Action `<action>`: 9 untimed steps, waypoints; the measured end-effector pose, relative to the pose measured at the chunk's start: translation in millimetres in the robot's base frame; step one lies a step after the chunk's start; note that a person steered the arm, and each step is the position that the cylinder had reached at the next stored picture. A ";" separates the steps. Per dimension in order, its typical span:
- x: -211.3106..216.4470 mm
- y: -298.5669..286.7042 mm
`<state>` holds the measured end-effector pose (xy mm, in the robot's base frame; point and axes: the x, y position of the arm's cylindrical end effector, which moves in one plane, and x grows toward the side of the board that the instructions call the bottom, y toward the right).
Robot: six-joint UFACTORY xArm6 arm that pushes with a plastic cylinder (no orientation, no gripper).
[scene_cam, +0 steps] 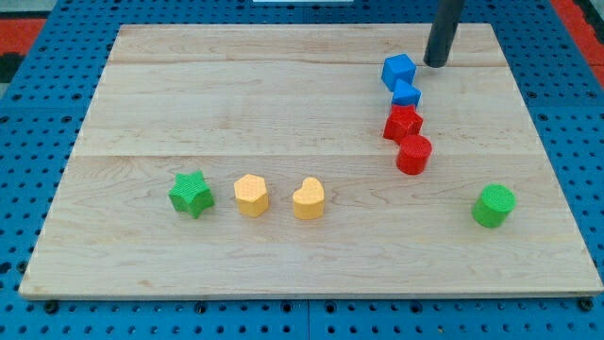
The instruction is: Slide the green circle towards the yellow heart
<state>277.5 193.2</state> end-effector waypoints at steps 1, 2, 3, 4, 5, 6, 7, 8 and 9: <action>0.0 18.2; 0.0 26.2; 0.0 26.2; 32.9 71.3; 50.9 132.3; 123.8 143.7; 158.6 111.0; 191.1 43.8; 204.2 42.9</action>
<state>481.7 236.1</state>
